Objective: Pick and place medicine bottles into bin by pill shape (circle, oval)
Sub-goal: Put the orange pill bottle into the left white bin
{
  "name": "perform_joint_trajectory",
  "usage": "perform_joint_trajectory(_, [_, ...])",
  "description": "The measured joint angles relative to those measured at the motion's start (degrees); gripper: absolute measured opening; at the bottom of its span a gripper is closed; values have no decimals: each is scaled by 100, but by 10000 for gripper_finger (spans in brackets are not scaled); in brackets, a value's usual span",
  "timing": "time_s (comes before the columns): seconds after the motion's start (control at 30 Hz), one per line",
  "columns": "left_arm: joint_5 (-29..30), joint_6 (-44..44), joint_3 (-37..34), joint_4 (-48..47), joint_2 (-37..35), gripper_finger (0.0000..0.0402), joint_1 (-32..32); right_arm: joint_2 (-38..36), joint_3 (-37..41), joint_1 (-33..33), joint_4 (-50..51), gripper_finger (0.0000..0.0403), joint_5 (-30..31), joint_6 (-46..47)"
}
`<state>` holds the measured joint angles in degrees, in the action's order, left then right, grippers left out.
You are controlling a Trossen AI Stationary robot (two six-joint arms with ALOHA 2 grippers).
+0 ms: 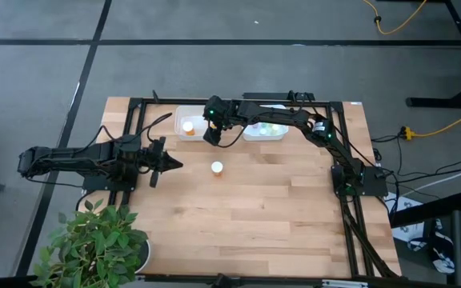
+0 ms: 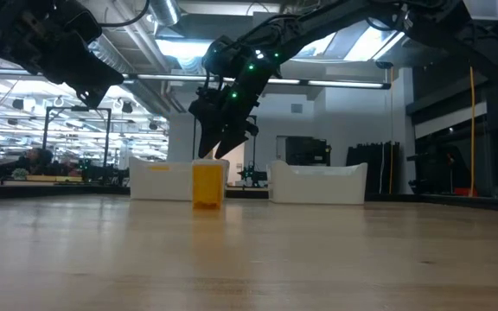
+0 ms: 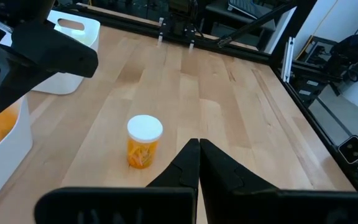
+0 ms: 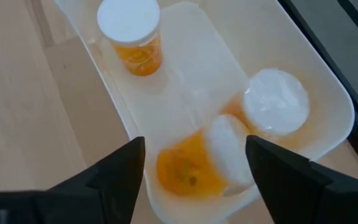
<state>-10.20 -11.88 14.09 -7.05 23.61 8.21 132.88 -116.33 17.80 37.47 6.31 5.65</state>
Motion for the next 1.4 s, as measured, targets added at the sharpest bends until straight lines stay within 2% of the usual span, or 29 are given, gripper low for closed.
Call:
perform_joint_trajectory(0.4, [0, 0, 0, 0, 0, 0, 1, -20, 0, 0, -142, 271, 9, 12])
perform_joint_trajectory(0.53, [0, 0, 0, 2, 0, 0, 0, -48, -131, 2, -76, 270, 9, 457])
perform_joint_trajectory(0.67, [0, -2, 0, 10, 0, 0, 1, -57, -594, 0, 377, 270, 13, 1137])
perform_joint_trajectory(0.77, [49, -47, 0, 26, -2, 0, 0, -57, -1191, 1, 1218, 270, 13, 1617])
perform_joint_trajectory(0.87, [479, -749, 0, 26, 0, 0, 2, -71, -1875, -3, 2172, 270, 15, 2104])
perform_joint_trajectory(0.97, [720, -1512, 40, 13, 111, 0, 2, -522, -1536, -58, 2358, 270, -20, 2610])
perform_joint_trajectory(1.07, [595, -1656, 298, -21, 448, 0, -2, -915, -1449, -149, 2978, 270, 68, 3114])
perform_joint_trajectory(1.17, [730, -1627, 732, -22, 993, 0, 16, -1205, -1448, -279, 3764, 270, 555, 3467])
perform_joint_trajectory(1.33, [770, -1613, 1677, -685, 2284, 0, 392, -1698, -1443, -602, 5138, 270, 1215, 3922])
perform_joint_trajectory(1.4, [767, -1609, 2039, -1079, 2887, 0, 665, -1866, -1401, -734, 5280, 270, 1257, 4014])
